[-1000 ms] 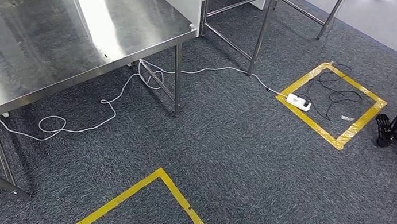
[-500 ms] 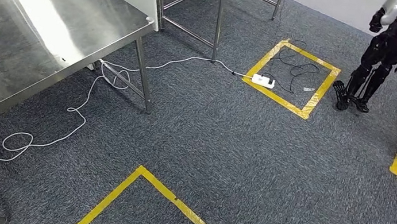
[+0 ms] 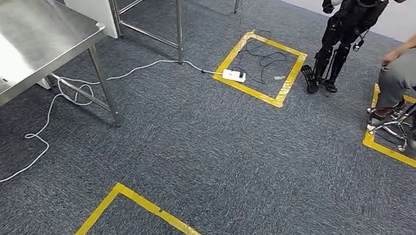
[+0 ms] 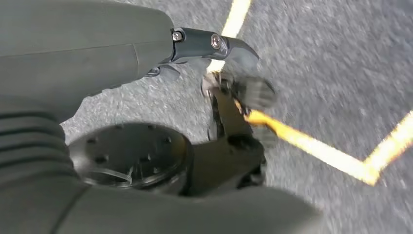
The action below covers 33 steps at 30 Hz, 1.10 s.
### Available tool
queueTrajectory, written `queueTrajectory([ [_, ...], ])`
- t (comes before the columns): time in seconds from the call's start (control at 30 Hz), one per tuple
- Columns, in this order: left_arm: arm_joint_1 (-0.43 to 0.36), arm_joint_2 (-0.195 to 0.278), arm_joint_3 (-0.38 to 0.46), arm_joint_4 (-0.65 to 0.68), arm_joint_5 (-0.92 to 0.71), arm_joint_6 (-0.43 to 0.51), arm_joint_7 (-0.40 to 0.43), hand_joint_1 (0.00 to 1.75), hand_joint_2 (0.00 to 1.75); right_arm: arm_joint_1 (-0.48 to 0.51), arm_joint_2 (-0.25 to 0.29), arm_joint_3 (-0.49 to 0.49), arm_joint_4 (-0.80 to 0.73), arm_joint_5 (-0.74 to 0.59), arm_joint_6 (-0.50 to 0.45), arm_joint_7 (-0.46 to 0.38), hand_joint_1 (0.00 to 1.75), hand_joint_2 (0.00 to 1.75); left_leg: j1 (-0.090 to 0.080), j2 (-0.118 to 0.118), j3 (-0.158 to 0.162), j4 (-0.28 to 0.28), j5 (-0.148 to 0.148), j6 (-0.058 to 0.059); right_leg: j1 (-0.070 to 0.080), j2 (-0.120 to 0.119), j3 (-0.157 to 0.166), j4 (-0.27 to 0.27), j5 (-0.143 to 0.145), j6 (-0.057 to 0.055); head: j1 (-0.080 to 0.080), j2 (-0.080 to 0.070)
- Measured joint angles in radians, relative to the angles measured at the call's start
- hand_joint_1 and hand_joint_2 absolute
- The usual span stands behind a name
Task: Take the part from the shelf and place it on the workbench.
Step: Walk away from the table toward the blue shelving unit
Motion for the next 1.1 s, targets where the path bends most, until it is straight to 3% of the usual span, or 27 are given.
queueTrajectory([
  [0.03,0.000,0.002,0.006,0.000,0.004,-0.005,0.000,0.00,0.00,-0.001,0.003,-0.024,0.000,-0.026,-0.003,-0.006,0.00,0.00,-0.002,-0.004,0.002,-0.009,-0.001,0.003,-0.002,0.011,-0.005,0.000,0.004,0.007,-0.001,0.000],
  [0.07,0.000,0.002,0.010,0.001,0.007,-0.008,0.001,0.00,0.00,0.000,0.004,-0.045,0.000,-0.041,-0.005,-0.010,0.00,0.00,-0.005,0.007,0.002,-0.016,0.003,0.005,-0.003,0.022,-0.011,-0.002,0.009,0.014,-0.002,0.000],
  [0.1,-0.001,0.001,0.013,0.001,0.008,-0.009,0.001,0.00,0.00,0.001,0.005,-0.063,0.000,-0.049,-0.006,-0.012,0.00,0.00,-0.004,0.020,0.004,-0.024,0.009,0.007,-0.003,0.018,-0.017,0.001,0.011,0.018,-0.003,0.000],
  [0.17,-0.001,0.001,0.016,0.001,0.011,-0.011,0.002,0.00,0.00,0.003,0.005,-0.088,0.000,-0.053,-0.006,-0.012,0.00,0.00,-0.002,0.046,0.008,-0.045,0.024,0.013,0.001,-0.028,-0.047,0.043,-0.012,0.018,0.000,0.000],
  [0.23,0.000,0.000,0.018,0.002,0.012,-0.011,0.002,0.00,0.00,-0.001,0.004,-0.104,0.000,-0.056,-0.007,-0.015,0.00,0.00,-0.004,0.075,0.004,-0.053,0.031,0.017,-0.001,-0.079,-0.108,0.161,-0.072,0.011,0.004,0.000],
  [0.3,0.001,0.001,0.023,0.002,0.011,-0.011,0.003,0.00,0.00,-0.004,0.005,-0.124,0.000,-0.076,-0.011,-0.027,0.00,0.00,-0.008,0.108,-0.003,-0.052,0.033,0.017,-0.007,-0.090,-0.153,0.269,-0.114,0.016,0.006,0.000],
  [0.33,0.001,0.001,0.026,0.002,0.010,-0.010,0.004,0.00,0.00,-0.004,0.005,-0.137,0.000,-0.093,-0.016,-0.036,0.00,0.00,-0.009,0.122,-0.005,-0.051,0.034,0.015,-0.010,-0.092,-0.150,0.275,-0.114,0.025,0.006,0.000],
  [0.37,0.001,0.000,0.029,0.002,0.009,-0.010,0.005,0.00,0.00,-0.003,0.005,-0.154,0.000,-0.111,-0.021,-0.046,0.00,0.00,-0.008,0.136,-0.007,-0.050,0.034,0.013,-0.014,-0.099,-0.122,0.238,-0.100,0.037,0.006,0.000],
  [0.43,0.001,0.001,0.032,0.002,0.008,-0.014,0.010,0.00,0.00,-0.004,0.006,-0.184,0.000,-0.135,-0.030,-0.060,0.00,0.00,-0.010,0.159,-0.010,-0.044,0.033,0.005,-0.019,-0.140,-0.035,0.097,-0.061,0.055,0.006,0.000],
  [0.47,0.001,0.002,0.033,0.002,0.008,-0.019,0.013,0.00,0.00,-0.006,0.007,-0.196,0.000,-0.140,-0.032,-0.064,0.00,0.00,-0.012,0.170,-0.010,-0.039,0.029,-0.002,-0.017,-0.162,0.001,0.038,-0.046,0.057,0.006,0.000],
  [0.5,0.000,0.003,0.034,0.002,0.008,-0.024,0.016,0.00,0.00,-0.008,0.009,-0.205,-0.001,-0.143,-0.033,-0.066,0.00,0.00,-0.015,0.179,-0.009,-0.034,0.026,-0.009,-0.017,-0.177,0.018,0.008,-0.039,0.051,0.005,0.000],
  [0.53,-0.001,0.008,0.035,0.001,0.007,-0.028,0.020,0.00,0.00,-0.008,0.014,-0.213,-0.001,-0.145,-0.033,-0.068,0.00,0.00,-0.017,0.188,-0.009,-0.029,0.021,-0.015,-0.023,-0.179,0.021,0.003,-0.036,0.044,0.005,0.000],
  [0.57,-0.002,0.010,0.036,0.001,0.006,-0.031,0.022,0.00,0.00,-0.008,0.018,-0.220,-0.001,-0.147,-0.035,-0.070,0.00,0.00,-0.016,0.195,-0.010,-0.022,0.016,-0.023,-0.031,-0.166,0.019,0.006,-0.032,0.042,0.005,0.000],
  [0.6,-0.003,0.012,0.037,0.001,0.006,-0.033,0.024,0.00,0.00,-0.007,0.020,-0.227,-0.001,-0.148,-0.036,-0.071,0.00,0.00,-0.012,0.193,-0.011,-0.013,0.008,-0.031,-0.041,-0.153,0.013,0.012,-0.031,0.042,0.004,0.000],
  [0.67,-0.004,0.012,0.039,0.002,0.006,-0.036,0.026,0.00,0.00,-0.006,0.020,-0.239,-0.001,-0.153,-0.039,-0.073,0.00,0.00,0.002,0.154,-0.029,0.043,-0.038,-0.045,-0.050,-0.133,0.001,0.022,-0.028,0.044,0.000,0.000],
  [0.73,-0.003,0.011,0.042,0.003,0.009,-0.044,0.027,0.00,0.00,-0.006,0.019,-0.251,-0.001,-0.160,-0.042,-0.075,0.00,0.00,0.010,0.106,-0.086,0.182,-0.121,-0.048,-0.049,-0.114,-0.008,0.022,-0.021,0.034,-0.006,0.000],
  [0.8,-0.001,0.011,0.046,0.003,0.015,-0.053,0.027,0.00,0.00,-0.005,0.020,-0.264,-0.001,-0.169,-0.043,-0.079,0.00,0.00,0.008,0.091,-0.149,0.320,-0.178,-0.044,-0.044,-0.090,-0.015,0.021,-0.014,0.024,-0.008,0.000],
  [0.83,0.000,0.011,0.049,0.003,0.019,-0.057,0.027,0.00,0.00,-0.004,0.020,-0.270,-0.001,-0.173,-0.043,-0.081,0.00,0.00,0.007,0.088,-0.158,0.338,-0.176,-0.040,-0.040,-0.077,-0.017,0.021,-0.012,0.021,-0.008,0.000],
  [0.87,0.000,0.011,0.051,0.003,0.020,-0.059,0.027,0.00,0.00,-0.004,0.020,-0.275,-0.001,-0.174,-0.043,-0.081,0.00,0.00,0.007,0.082,-0.146,0.316,-0.155,-0.035,-0.037,-0.063,-0.018,0.021,-0.010,0.021,-0.008,0.000],
  [0.9,0.000,0.011,0.054,0.003,0.022,-0.061,0.026,0.00,0.00,-0.004,0.020,-0.279,-0.001,-0.175,-0.043,-0.082,0.00,0.00,0.007,0.072,-0.119,0.259,-0.121,-0.031,-0.036,-0.048,-0.018,0.021,-0.008,0.022,-0.008,0.000],
  [0.97,0.001,0.011,0.059,0.004,0.026,-0.070,0.023,0.00,0.00,-0.005,0.020,-0.285,-0.001,-0.179,-0.043,-0.085,0.00,0.00,0.010,0.025,-0.051,0.113,-0.055,-0.026,-0.030,-0.021,-0.022,0.026,-0.004,0.029,-0.008,0.000],
  [1.03,0.001,0.010,0.064,0.004,0.037,-0.085,0.016,0.00,0.00,-0.007,0.020,-0.294,-0.001,-0.193,-0.043,-0.097,0.00,0.00,0.010,-0.006,-0.025,0.039,-0.027,-0.025,-0.021,0.001,-0.035,0.032,0.001,0.037,-0.004,0.000],
  [1.1,-0.002,0.009,0.072,0.004,0.055,-0.098,0.007,0.00,0.00,-0.006,0.020,-0.311,-0.001,-0.221,-0.044,-0.116,0.00,0.00,0.004,0.012,-0.029,0.032,-0.018,-0.015,-0.015,0.021,-0.053,0.034,0.007,0.048,0.001,0.000],
])
